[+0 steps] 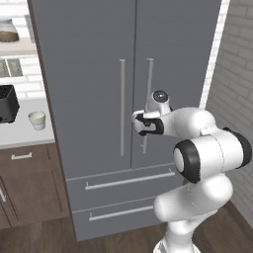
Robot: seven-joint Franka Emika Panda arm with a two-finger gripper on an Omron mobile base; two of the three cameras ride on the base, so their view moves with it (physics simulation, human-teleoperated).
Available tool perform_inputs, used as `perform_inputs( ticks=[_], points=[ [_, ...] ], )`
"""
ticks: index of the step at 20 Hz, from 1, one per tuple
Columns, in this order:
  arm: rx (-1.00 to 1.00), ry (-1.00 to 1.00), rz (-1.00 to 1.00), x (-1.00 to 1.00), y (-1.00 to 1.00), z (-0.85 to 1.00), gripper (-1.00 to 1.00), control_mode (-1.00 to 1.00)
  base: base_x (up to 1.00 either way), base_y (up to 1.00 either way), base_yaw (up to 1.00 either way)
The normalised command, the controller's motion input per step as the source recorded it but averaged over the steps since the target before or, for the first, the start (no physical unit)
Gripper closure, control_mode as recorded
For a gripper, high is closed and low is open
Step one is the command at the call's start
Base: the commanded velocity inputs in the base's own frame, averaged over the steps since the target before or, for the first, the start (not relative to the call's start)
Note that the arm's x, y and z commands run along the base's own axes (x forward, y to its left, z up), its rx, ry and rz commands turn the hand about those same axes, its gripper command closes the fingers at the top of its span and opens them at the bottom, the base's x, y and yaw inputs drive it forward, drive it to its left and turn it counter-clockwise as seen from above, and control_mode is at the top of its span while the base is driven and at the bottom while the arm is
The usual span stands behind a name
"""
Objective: Grab a lemon wedge from the fridge and one ice cube from the ice bowl, and put them in the glass of lemonade.
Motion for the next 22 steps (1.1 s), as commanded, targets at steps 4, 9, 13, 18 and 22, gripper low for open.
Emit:
perform_inputs(
  ticks=[4,9,13,18,22],
  points=[
    [0.0,0.02,-0.1,-0.36,-0.81,0.04,1.0,-1.0,0.0,0.0,0.0],
    [0.0,0.03,-0.11,-0.39,-0.9,0.01,1.0,-1.0,0.0,0.0,0.0],
    [0.02,0.06,-0.13,-0.43,-0.89,0.01,1.0,-1.0,0.0,0.0,0.0],
    [0.05,0.06,-0.15,-0.51,-0.99,0.0,1.0,-1.0,0.0,0.0,0.0],
    [0.08,0.03,-0.16,-0.6,-1.0,0.0,1.0,-1.0,0.0,0.0,0.0]
  ],
)
